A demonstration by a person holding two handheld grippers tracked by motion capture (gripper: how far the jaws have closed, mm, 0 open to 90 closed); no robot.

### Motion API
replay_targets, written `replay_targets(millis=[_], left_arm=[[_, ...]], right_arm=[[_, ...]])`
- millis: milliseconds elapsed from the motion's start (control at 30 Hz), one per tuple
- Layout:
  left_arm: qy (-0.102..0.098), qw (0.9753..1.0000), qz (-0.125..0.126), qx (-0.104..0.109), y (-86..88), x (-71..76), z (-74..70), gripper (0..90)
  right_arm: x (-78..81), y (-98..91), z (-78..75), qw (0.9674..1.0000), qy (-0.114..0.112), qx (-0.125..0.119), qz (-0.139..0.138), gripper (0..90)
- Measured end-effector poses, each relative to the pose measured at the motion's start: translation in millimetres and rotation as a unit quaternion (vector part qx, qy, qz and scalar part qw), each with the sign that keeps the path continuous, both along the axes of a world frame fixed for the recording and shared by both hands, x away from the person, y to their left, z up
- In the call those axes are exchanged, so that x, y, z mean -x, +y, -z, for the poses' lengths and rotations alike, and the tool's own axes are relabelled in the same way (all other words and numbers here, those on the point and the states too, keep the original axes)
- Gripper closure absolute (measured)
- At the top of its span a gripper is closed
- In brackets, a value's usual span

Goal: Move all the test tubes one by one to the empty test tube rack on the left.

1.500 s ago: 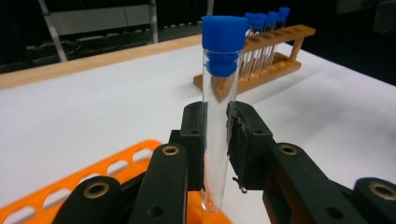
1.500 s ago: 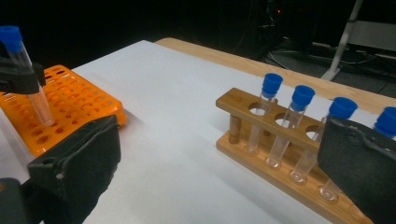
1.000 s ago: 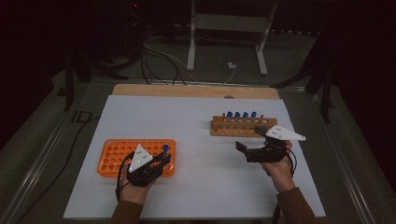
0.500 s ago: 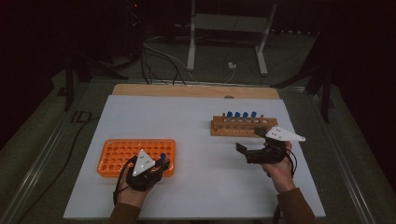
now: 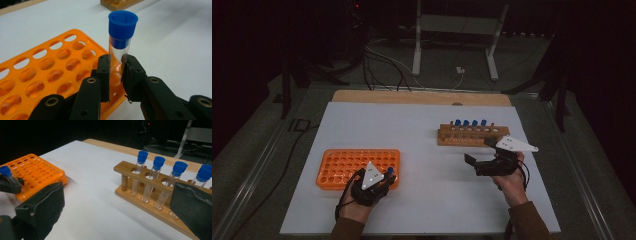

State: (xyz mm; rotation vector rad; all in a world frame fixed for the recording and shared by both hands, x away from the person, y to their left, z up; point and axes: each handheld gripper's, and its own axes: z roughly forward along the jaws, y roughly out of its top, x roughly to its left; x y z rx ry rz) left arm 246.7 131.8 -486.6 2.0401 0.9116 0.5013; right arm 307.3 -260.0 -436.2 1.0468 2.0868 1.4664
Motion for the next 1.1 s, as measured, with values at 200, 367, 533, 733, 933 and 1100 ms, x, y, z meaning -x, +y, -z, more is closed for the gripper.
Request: replay_targets(millis=[200,367,533,733,933,1100], left_arm=[[0.003,1.0,-0.001,-0.004,-1.1,-0.8,1.4,76.7],[0.002,1.0,-0.001,-0.005,-1.9,-0.5,1.7,76.7],[0.003,1.0,-0.005,-0.002,-0.6,-1.0,2.1,74.3],[0.005,0.9997,-0.001,0.026,3.7,-1.6,0.3,59.1],[-0.01,0.9967,-0.01,0.08,16.9,-1.3,-7.9,41.7],[-0.026,0.9923,-0.034,0.117,29.8,-1.9,-12.5,29.5]], right_arm=[[-0.3,0.1,0.5,1.0,0.0,0.0,-0.001,0.3],[-0.3,0.8,1.0,1.0,0.0,0.001,-0.001,0.3],[-0.4,1.1,1.2,1.0,0.001,0.002,-0.001,0.3],[-0.2,1.0,0.3,1.0,-0.001,0.001,0.001,0.3],[-1.6,0.2,-1.4,1.0,-0.004,0.006,0.006,0.3],[-4.7,-1.6,-7.8,0.9998,-0.008,0.007,0.015,0.3]])
